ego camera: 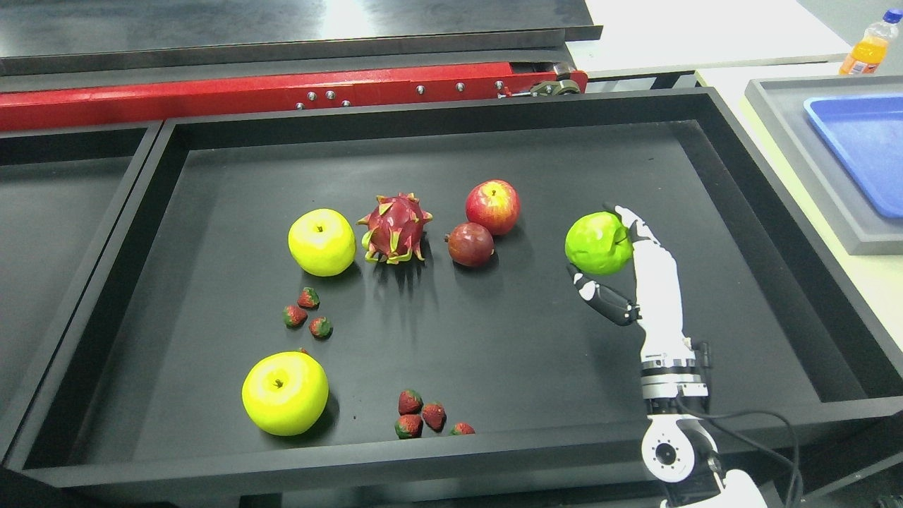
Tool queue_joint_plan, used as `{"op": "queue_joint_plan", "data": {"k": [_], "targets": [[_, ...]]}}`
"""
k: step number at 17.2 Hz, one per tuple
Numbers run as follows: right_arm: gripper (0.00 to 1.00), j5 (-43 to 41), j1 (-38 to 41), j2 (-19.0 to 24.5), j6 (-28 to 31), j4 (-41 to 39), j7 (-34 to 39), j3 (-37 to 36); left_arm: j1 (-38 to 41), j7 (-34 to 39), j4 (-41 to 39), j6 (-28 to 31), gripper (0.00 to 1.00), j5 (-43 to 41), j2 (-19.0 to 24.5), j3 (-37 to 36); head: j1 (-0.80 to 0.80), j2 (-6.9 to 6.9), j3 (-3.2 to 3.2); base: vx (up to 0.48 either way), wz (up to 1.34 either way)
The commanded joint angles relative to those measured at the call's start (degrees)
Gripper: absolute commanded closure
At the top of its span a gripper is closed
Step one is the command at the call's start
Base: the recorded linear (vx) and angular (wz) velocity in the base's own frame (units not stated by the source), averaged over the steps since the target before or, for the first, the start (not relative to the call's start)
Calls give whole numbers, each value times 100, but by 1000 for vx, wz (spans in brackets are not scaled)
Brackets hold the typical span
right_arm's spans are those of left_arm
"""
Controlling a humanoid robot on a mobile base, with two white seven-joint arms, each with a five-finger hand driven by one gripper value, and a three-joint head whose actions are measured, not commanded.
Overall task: Place green apple on left shelf middle layer
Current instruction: 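Lower the green apple onto the black tray near the red apples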
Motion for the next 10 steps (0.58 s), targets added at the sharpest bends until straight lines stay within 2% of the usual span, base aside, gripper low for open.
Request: {"op": "queue_joint_plan", "data": {"k": [1, 6, 10], "targets": [[97, -7, 43, -32, -496, -1, 935, 674, -1, 2, -1, 4, 0, 0, 100, 0, 0, 0, 0, -11, 0], [97, 37, -624, 158, -357, 297, 1754, 1590, -1, 2, -1, 4, 0, 0, 100, 0, 0, 0, 0, 0, 0], [97, -77, -801, 158, -322, 868, 2054, 1565, -1, 2, -1, 4, 0, 0, 100, 0, 0, 0, 0, 0, 0]]}}
